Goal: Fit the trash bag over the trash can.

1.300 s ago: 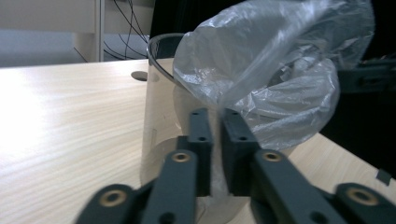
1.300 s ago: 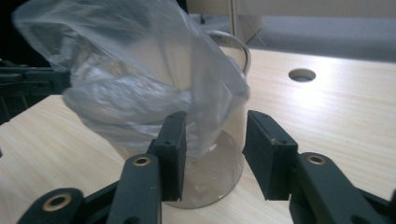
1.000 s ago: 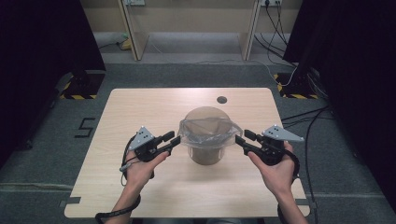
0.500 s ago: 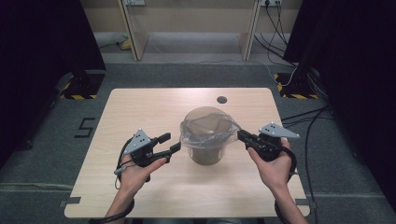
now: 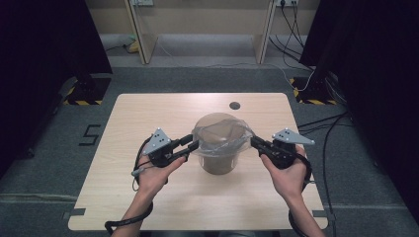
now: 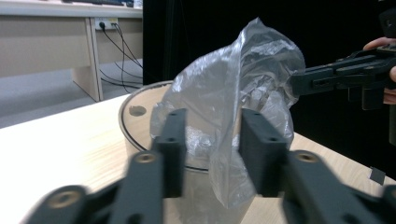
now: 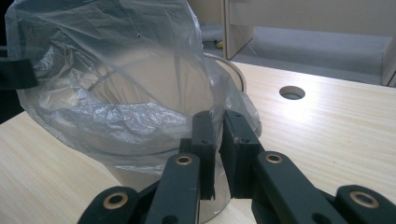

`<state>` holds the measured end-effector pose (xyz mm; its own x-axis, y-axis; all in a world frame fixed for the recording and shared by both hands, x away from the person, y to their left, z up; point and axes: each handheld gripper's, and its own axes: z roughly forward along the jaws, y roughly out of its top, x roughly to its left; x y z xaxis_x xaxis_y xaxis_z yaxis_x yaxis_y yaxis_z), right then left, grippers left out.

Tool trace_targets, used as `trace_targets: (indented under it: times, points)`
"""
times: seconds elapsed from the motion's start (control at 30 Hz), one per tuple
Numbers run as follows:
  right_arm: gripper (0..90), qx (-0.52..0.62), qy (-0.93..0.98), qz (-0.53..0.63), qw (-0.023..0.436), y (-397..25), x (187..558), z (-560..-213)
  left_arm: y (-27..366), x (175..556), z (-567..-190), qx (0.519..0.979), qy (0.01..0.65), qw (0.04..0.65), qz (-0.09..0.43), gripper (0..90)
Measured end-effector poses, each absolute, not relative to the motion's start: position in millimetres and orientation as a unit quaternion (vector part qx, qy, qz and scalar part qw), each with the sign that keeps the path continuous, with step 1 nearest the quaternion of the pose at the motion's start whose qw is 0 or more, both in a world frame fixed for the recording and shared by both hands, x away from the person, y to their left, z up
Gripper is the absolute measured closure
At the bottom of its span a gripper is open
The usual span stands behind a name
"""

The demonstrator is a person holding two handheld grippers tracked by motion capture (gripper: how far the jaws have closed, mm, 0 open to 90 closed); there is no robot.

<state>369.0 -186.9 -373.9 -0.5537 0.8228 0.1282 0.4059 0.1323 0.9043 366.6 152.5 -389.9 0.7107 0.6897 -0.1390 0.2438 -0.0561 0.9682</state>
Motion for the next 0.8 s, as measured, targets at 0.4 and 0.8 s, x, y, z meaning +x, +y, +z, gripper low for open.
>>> trace_targets:
  times: [0.4, 0.8]
  points:
    - [84.7, 0.435, 0.721, 0.499, 0.207, -189.4, 376.2, -381.3, 159.6, 382.4, -408.5, 0.7, 0.362, 0.589, 0.179, 90.0]
    - [85.4, 0.451, 0.716, 0.487, 0.218, -191.8, 396.0, -389.0, 162.9, 407.7, -419.8, 0.698, 0.378, 0.577, 0.193, 88.8]
